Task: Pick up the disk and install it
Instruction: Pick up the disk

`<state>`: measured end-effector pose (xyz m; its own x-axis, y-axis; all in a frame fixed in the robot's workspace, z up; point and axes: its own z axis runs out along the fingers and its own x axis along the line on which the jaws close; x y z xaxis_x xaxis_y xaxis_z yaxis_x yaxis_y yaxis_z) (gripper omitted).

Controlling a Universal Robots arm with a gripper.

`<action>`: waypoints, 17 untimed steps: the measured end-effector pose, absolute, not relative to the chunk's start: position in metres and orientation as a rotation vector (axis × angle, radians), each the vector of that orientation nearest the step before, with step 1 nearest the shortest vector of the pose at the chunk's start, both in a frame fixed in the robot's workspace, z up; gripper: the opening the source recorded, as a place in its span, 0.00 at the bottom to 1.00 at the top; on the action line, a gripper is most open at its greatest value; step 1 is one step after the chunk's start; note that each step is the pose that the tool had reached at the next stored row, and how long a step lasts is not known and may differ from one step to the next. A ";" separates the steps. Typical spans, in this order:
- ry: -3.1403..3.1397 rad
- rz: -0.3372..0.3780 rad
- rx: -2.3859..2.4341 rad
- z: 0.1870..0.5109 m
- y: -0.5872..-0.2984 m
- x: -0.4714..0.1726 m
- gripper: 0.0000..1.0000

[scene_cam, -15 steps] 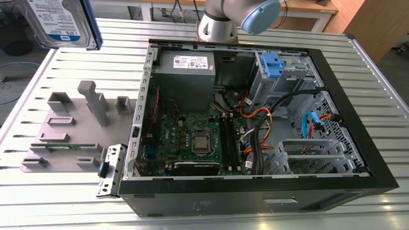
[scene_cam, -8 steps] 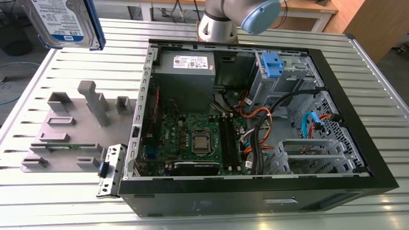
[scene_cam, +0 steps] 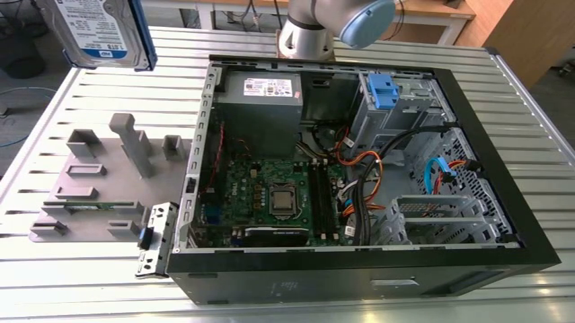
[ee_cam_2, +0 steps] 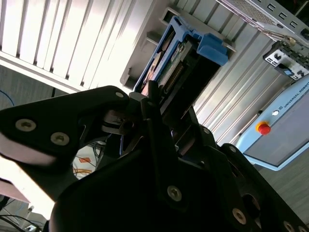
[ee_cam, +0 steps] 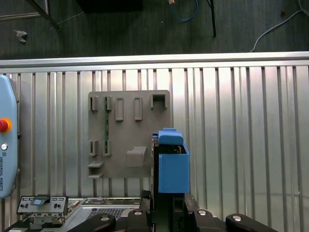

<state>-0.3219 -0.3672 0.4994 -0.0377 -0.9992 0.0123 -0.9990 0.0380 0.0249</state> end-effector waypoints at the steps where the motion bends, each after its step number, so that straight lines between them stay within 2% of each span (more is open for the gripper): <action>1: -2.244 -0.015 2.161 0.499 -0.367 -0.321 0.35; 17: -2.244 -0.015 2.161 0.499 -0.367 -0.301 0.35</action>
